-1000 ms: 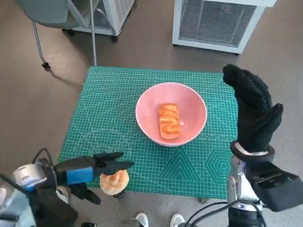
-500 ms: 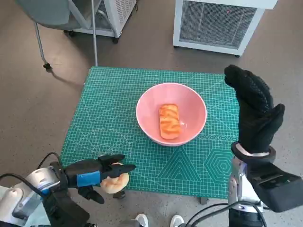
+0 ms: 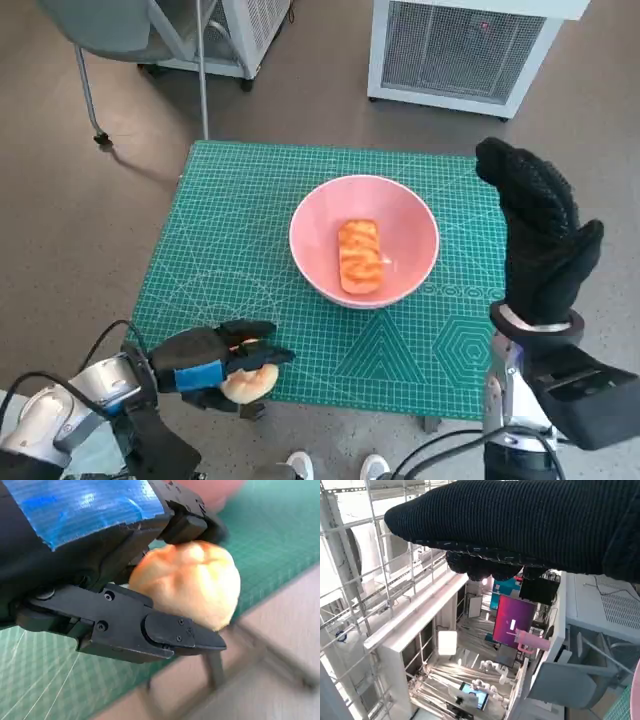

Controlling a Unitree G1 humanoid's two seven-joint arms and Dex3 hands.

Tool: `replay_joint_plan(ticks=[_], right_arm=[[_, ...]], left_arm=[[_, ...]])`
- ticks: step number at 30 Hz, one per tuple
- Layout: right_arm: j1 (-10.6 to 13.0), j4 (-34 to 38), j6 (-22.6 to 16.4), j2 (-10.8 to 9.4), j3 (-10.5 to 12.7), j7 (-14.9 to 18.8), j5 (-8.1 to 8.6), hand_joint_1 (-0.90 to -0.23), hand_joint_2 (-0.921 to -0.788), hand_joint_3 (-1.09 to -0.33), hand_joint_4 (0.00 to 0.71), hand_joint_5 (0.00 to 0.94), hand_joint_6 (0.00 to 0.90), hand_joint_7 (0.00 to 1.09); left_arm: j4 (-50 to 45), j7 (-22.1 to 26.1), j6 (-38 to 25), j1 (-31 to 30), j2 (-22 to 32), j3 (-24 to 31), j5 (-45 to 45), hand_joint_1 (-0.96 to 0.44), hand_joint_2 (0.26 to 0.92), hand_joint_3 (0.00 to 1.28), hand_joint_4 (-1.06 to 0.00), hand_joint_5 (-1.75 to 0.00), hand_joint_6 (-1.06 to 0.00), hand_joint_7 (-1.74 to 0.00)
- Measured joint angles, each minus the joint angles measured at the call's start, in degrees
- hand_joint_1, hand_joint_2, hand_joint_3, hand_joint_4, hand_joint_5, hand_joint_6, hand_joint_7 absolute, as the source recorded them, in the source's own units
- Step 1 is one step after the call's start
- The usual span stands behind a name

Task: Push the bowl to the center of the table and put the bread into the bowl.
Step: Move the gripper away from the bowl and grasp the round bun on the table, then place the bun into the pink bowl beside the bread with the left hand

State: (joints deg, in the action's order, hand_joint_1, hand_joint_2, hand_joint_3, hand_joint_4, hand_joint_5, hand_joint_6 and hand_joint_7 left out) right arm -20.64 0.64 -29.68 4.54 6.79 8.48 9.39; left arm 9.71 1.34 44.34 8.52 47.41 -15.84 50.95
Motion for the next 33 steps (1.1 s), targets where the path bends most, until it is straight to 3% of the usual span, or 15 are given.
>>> replay_joint_plan(ticks=[4, 11, 21, 33], right_arm=[[0.0, 0.0, 0.0, 0.0, 0.0, 0.0, 0.01, -0.530, -0.921, -0.800, 0.316, 0.012, -0.001, 0.66], [0.0, 0.1, 0.0, -0.2, -0.2, 0.0, -0.02, -0.532, -0.921, -0.803, 0.316, 0.011, -0.001, 0.66], [0.0, 0.7, -0.4, -0.2, -0.2, 0.0, -0.02, -0.534, -0.921, -0.804, 0.320, 0.013, -0.001, 0.66], [0.0, 1.7, -1.1, -0.1, 0.1, 0.2, 0.61, -0.534, -0.921, -0.802, 0.322, 0.014, -0.001, 0.66]], left_arm=[[0.9, -3.0, 3.0, 0.1, -0.2, 0.4, -1.5, 0.00, 0.921, 0.19, -0.52, -1.30, -0.53, -1.30], [2.0, -5.2, 5.5, 2.1, -0.8, 1.9, -5.0, 0.00, 0.921, 0.21, -0.49, -1.34, -0.50, -1.33], [2.6, -6.3, 7.0, 6.6, -2.5, 5.2, -9.5, 0.00, 0.921, 0.21, -0.50, -1.31, -0.50, -1.35], [2.1, -6.3, 4.4, 15.4, -6.2, 9.0, -14.0, 0.00, 0.920, 0.11, -0.61, -1.18, -0.60, -1.26]])
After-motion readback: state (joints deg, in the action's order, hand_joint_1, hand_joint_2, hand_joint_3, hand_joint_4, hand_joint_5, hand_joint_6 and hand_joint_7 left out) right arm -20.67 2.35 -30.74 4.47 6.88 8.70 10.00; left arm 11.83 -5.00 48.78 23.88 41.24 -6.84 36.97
